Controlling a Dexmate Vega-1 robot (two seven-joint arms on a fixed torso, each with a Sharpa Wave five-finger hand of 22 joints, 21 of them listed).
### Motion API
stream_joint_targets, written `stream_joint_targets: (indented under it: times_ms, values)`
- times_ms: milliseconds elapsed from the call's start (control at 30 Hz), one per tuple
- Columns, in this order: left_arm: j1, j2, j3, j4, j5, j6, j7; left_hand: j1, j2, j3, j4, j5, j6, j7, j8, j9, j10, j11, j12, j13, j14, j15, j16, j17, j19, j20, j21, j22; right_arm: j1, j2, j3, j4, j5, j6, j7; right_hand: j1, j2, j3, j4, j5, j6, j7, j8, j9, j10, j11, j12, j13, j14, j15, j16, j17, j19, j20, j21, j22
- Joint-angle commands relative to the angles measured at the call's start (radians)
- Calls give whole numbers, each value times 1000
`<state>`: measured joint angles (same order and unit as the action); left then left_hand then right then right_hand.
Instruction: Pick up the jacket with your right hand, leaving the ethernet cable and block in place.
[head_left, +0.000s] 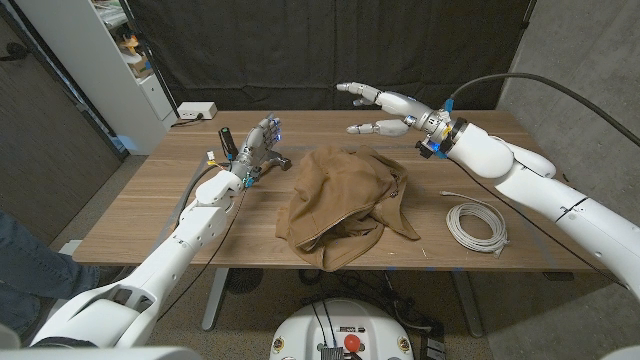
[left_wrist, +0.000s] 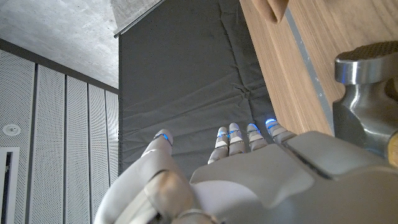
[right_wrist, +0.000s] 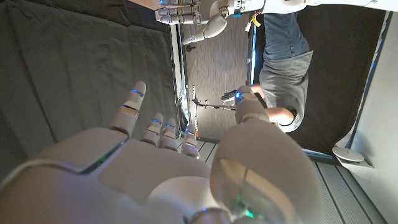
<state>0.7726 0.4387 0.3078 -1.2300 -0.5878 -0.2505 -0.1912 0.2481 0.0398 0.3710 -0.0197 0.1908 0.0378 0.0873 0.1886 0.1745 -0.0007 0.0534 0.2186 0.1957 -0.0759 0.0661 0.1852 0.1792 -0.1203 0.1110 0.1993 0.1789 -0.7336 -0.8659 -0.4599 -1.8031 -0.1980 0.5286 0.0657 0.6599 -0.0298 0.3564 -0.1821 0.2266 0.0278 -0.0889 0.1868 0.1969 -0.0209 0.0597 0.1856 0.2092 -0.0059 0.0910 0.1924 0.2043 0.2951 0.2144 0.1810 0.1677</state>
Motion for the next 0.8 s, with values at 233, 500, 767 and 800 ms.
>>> stream_joint_targets:
  times_ms: [233,500,767,800]
  values:
    - [-11,-7,3,11,2,-10,-5,0,11,0,-5,-6,5,1,2,4,-3,4,-3,0,0,7,2,2,0,16,1,3,26,-51,-2,-69,-50,-75,75,19,-27,0,10,13,-30,1,1,2,-43,-2,-4,1,-39,23,-8,1,-29,3,-4,3]
    - [-13,-6,5,10,4,-4,-3,0,12,0,-5,-6,6,1,1,4,-4,3,-4,0,-1,8,2,2,-2,15,0,3,46,-73,-10,-103,-72,-122,130,13,-50,-10,20,17,-48,10,0,2,-80,3,-5,1,-76,35,-11,1,-70,4,-10,3]
    - [-17,-7,7,14,4,-1,-5,-1,12,-1,-6,-6,7,1,1,4,-4,3,-4,0,-1,7,3,2,-3,17,0,4,63,-77,-20,-121,-98,-148,160,-1,-69,-24,30,28,-67,19,-2,1,-108,8,-5,0,-102,49,-10,1,-98,4,-10,3]
    - [-18,-7,8,15,5,-1,-6,-1,13,-1,-6,-6,7,1,1,4,-3,3,-4,0,-1,8,2,2,-2,14,1,4,65,-78,-21,-123,-99,-152,165,-3,-73,-27,31,31,-71,20,-3,1,-111,9,-4,0,-105,51,-9,2,-101,4,-10,3]
